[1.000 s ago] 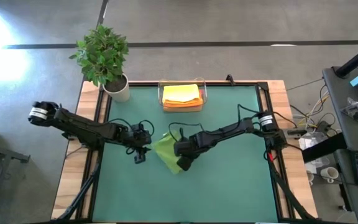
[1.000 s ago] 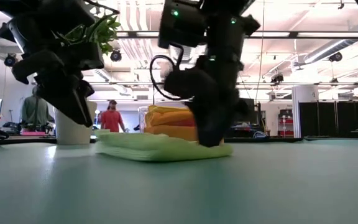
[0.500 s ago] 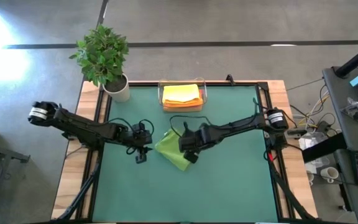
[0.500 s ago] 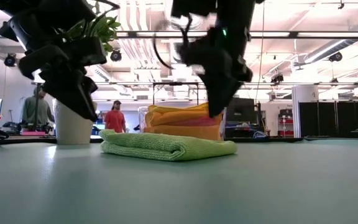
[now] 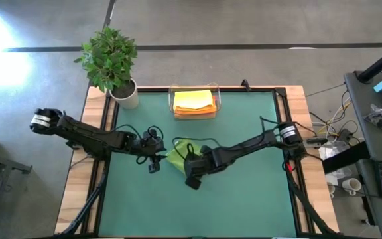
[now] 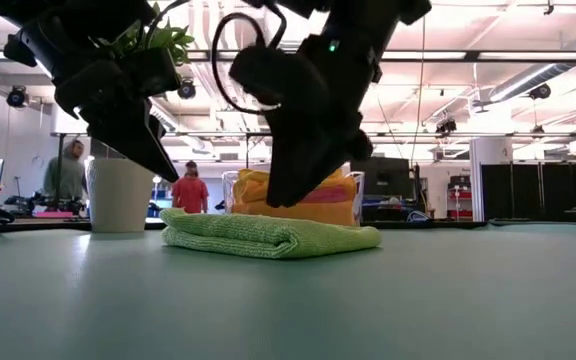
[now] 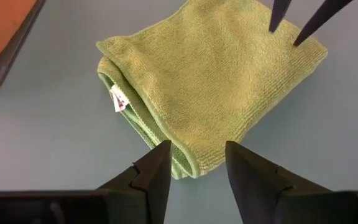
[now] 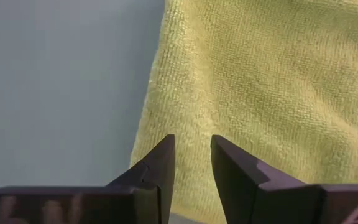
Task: Fold microfiber towels
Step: Put the green microfiber cloth into the bin
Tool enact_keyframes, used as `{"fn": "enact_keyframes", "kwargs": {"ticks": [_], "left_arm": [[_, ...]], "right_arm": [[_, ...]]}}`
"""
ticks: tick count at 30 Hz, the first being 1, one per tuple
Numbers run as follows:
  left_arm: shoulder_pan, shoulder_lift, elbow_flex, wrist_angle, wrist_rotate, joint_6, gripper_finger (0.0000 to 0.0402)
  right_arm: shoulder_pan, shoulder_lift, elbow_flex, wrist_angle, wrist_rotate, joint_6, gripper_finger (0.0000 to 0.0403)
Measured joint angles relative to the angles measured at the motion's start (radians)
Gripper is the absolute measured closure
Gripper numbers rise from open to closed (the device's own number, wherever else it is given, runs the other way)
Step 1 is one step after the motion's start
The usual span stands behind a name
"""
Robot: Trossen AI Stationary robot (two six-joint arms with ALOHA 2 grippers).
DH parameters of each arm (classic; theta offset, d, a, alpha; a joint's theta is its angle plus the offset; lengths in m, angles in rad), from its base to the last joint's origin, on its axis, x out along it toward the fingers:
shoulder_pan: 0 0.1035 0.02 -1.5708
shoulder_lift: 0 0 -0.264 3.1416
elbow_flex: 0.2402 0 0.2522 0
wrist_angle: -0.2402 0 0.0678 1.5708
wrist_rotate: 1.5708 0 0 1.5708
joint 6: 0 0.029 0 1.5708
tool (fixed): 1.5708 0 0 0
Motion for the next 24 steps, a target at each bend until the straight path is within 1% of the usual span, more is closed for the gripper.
{"fn": "enact_keyframes", "kwargs": {"ticks": [6,10,14,19,24], "left_arm": [[0.0,0.0,0.0,0.005,0.0,-0.006,0.0265],[0.0,0.0,0.0,0.005,0.002,-0.007,0.0265],[0.0,0.0,0.0,0.004,0.003,-0.008,0.0265],[0.0,0.0,0.0,0.005,0.003,-0.008,0.0265],[0.0,0.0,0.0,0.004,0.003,-0.007,0.0265]], "right_arm": [[-0.003,0.052,0.0,0.004,0.003,0.002,0.0307],[0.0,0.062,0.0,-0.005,-0.055,0.012,0.0307],[0.009,0.074,0.001,-0.062,-0.103,0.025,0.0307],[0.033,0.07,0.002,-0.181,-0.16,0.055,0.0307],[0.073,0.06,0.001,-0.252,-0.183,0.056,0.0307]]}}
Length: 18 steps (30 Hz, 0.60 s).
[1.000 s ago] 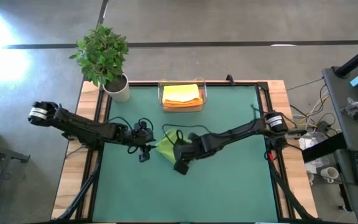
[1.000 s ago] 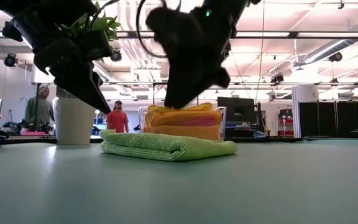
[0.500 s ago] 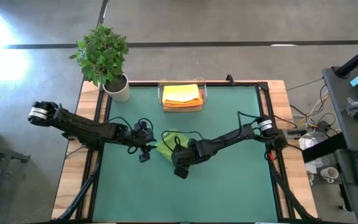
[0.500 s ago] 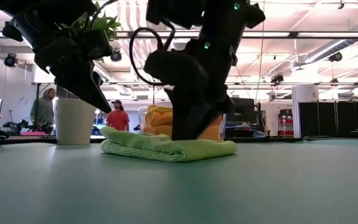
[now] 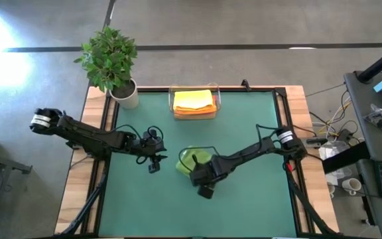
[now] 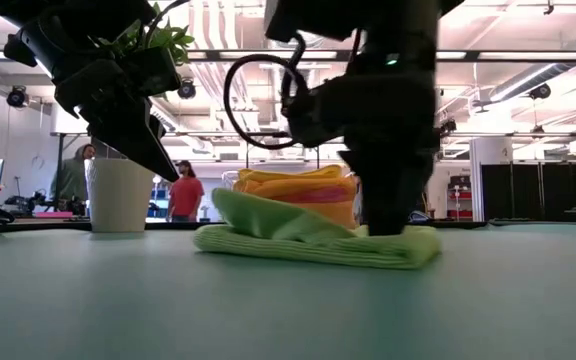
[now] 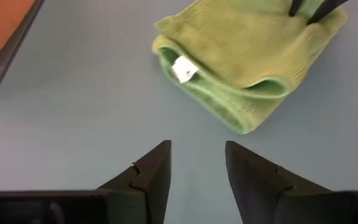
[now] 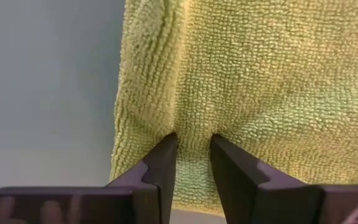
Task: Fold microfiber towels
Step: Put the green microfiber cloth into the bin
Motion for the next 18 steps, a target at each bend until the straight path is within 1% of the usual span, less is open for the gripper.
{"fn": "enact_keyframes", "kwargs": {"ticks": [5,11,15,18], "left_arm": [[0.0,0.0,0.0,0.0,0.0,0.0,0.0265],[0.0,0.0,0.0,0.001,0.0,0.0,0.0265],[0.0,0.0,0.0,0.007,0.001,0.0,0.0265],[0.0,0.0,0.0,0.036,0.01,0.0,0.0265]], "right_arm": [[0.039,-0.016,-0.003,-0.024,-0.007,-0.019,0.0307],[0.091,-0.056,-0.004,-0.02,0.007,-0.092,0.0307],[0.127,-0.093,-0.004,-0.025,0.065,-0.106,0.0307],[0.148,-0.13,-0.004,-0.034,0.112,-0.084,0.0307]]}}
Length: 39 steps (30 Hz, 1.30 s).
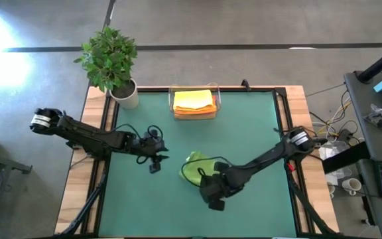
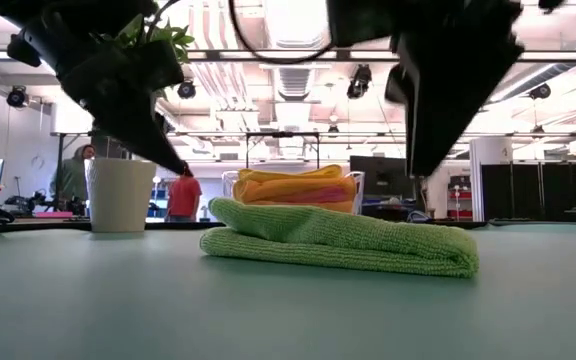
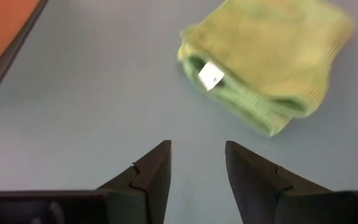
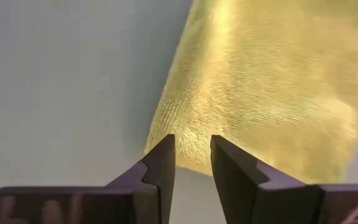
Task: Fold microfiber towels
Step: Put the green microfiber cloth into the bin
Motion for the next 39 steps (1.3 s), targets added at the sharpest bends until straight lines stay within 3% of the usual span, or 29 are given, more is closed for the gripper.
{"fn": "enact_keyframes", "kwargs": {"ticks": [14,19,24,29,39], "left_arm": [[0.0,0.011,0.0,0.324,0.034,0.001,0.0265],[0.0,0.027,0.0,0.343,0.034,-0.013,0.0265],[0.0,0.031,0.0,0.338,0.034,-0.073,0.0265],[0.005,0.031,0.0,0.28,0.069,-0.181,0.0253],[0.012,0.068,0.0,0.305,0.109,-0.183,0.0176]], "right_arm": [[0.105,-0.211,-0.007,-0.253,0.318,0.263,0.0307],[0.127,-0.293,-0.056,-0.353,0.349,0.368,0.0307],[0.149,-0.39,-0.186,-0.344,0.349,0.49,0.0307],[0.189,-0.495,-0.336,-0.248,0.348,0.639,0.0307],[0.223,-0.593,-0.614,0.138,0.339,0.838,0.0307]]}}
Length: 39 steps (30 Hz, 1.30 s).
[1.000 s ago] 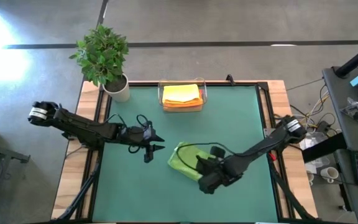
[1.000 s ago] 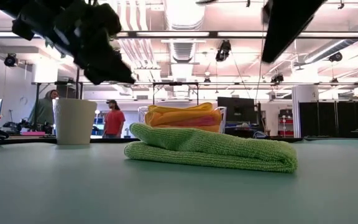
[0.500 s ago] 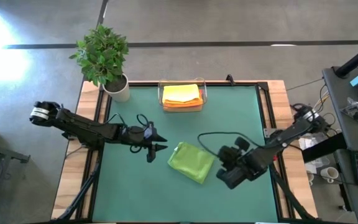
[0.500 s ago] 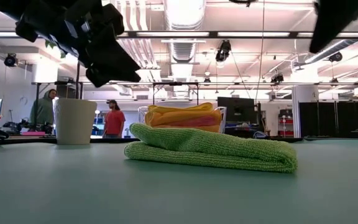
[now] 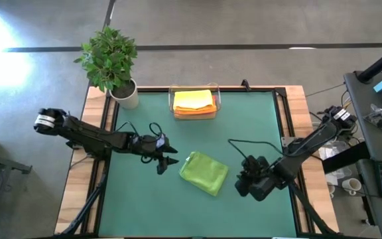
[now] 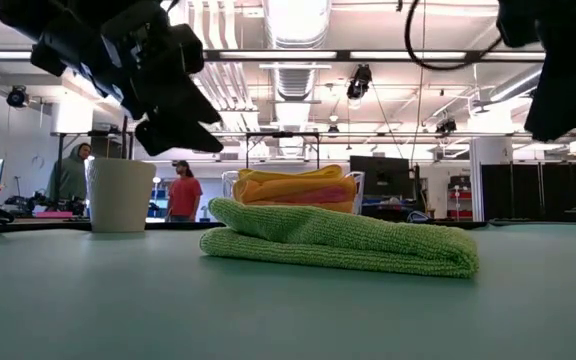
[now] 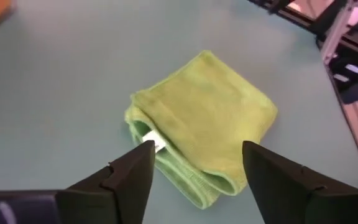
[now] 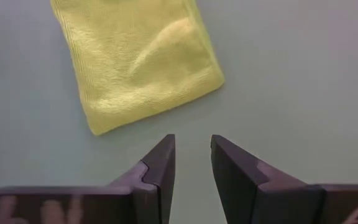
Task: Fold microfiber towels
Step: Put the green microfiber cloth into the bin
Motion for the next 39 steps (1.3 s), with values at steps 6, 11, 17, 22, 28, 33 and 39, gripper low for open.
{"fn": "enact_keyframes", "kwargs": {"ticks": [6,11,17,22,28,33,39], "left_arm": [[0.033,0.088,0.0,0.102,0.092,0.0,0.0171],[0.072,0.184,0.02,0.184,0.162,0.0,0.0171],[0.11,0.325,0.124,0.183,0.23,0.001,0.0171],[0.151,0.394,0.172,0.182,0.355,-0.001,0.0171],[0.228,0.395,0.182,0.119,0.397,-0.096,0.0171],[0.285,0.398,0.18,0.11,0.392,-0.209,0.0171],[0.294,0.429,0.179,0.098,0.385,-0.212,0.0171]], "right_arm": [[0.0,0.021,-0.123,0.258,-0.001,0.058,0.0303],[-0.01,0.068,-0.169,0.382,0.002,0.107,0.0272],[-0.044,0.113,-0.178,0.388,0.059,0.255,0.0227],[-0.059,0.122,-0.188,0.389,0.113,0.413,0.0208],[-0.062,0.122,-0.201,0.404,0.123,0.527,0.0204],[-0.072,0.122,-0.209,0.409,0.134,0.594,0.0204],[-0.104,0.122,-0.21,0.416,0.134,0.618,0.0204]]}}
